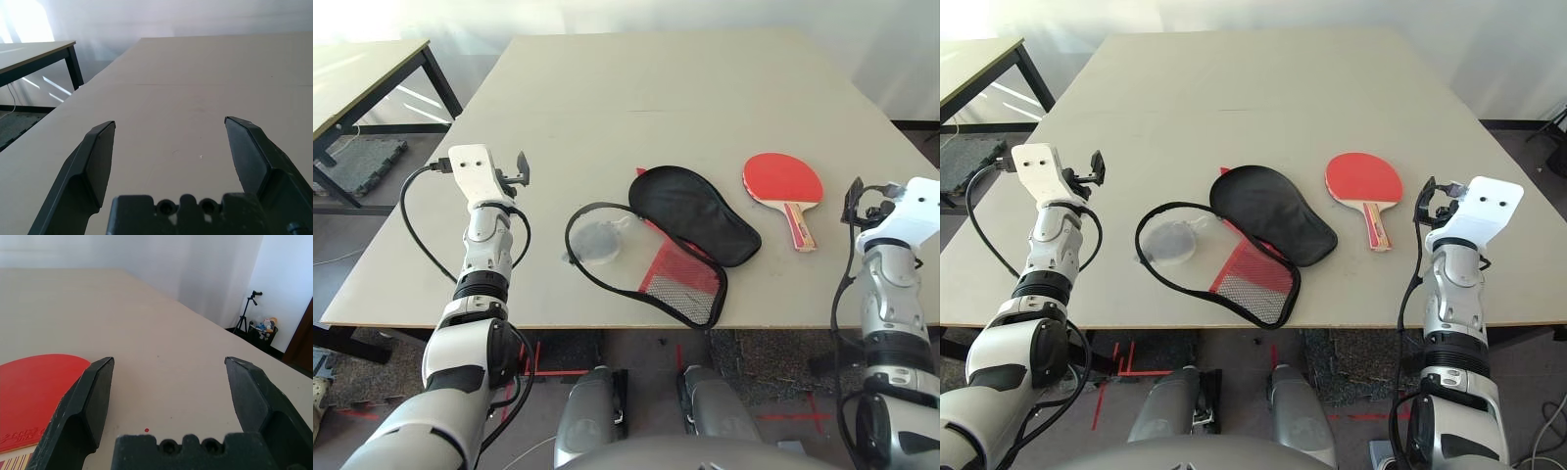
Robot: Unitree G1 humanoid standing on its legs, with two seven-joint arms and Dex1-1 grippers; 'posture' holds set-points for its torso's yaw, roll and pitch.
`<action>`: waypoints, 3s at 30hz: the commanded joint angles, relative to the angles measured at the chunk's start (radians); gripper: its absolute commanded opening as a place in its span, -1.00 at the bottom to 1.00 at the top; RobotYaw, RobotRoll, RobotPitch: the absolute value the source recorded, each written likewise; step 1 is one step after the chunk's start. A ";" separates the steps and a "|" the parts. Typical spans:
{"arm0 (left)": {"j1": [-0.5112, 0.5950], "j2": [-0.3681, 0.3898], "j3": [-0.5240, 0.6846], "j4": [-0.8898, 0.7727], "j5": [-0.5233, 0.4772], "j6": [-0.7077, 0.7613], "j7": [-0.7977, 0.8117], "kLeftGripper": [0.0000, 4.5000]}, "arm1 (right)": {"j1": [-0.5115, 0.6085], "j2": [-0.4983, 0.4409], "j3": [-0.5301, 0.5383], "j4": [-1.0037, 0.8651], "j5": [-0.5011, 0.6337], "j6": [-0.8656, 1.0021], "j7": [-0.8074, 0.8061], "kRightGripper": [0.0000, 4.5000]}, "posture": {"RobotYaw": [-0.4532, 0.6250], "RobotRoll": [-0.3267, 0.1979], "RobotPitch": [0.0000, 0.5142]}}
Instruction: Store the ping-pong paddle in its case and zip it.
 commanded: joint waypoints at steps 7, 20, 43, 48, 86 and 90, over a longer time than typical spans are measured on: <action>-0.026 0.001 -0.003 0.019 -0.008 -0.006 -0.030 1.00 | -0.028 -0.001 -0.003 0.000 0.002 0.027 0.007 0.99 | -0.37 0.25 -0.77; -0.055 0.043 -0.041 -0.096 -0.080 0.121 -0.398 1.00 | -0.054 0.026 0.013 -0.062 0.018 0.111 0.025 0.99 | -0.24 0.25 -0.84; 0.073 0.273 -0.246 -0.648 -0.229 0.667 -1.106 1.00 | -0.115 0.139 -0.045 -0.592 0.170 1.263 -0.162 0.99 | -0.17 0.25 -0.84; 0.074 0.285 -0.274 -0.723 -0.257 0.741 -1.156 1.00 | -0.116 0.136 -0.028 -0.529 0.151 1.255 -0.139 0.99 | -0.16 0.25 -0.84; 0.131 0.280 -0.327 -0.838 -0.294 0.824 -1.181 1.00 | -0.154 0.048 0.027 -0.408 0.094 1.338 0.029 -0.47 | -0.11 0.25 -0.77; 0.132 0.279 -0.330 -0.838 -0.294 0.823 -1.184 1.00 | -0.156 0.036 0.046 -0.402 0.083 1.336 0.044 0.18 | -0.11 0.25 -0.78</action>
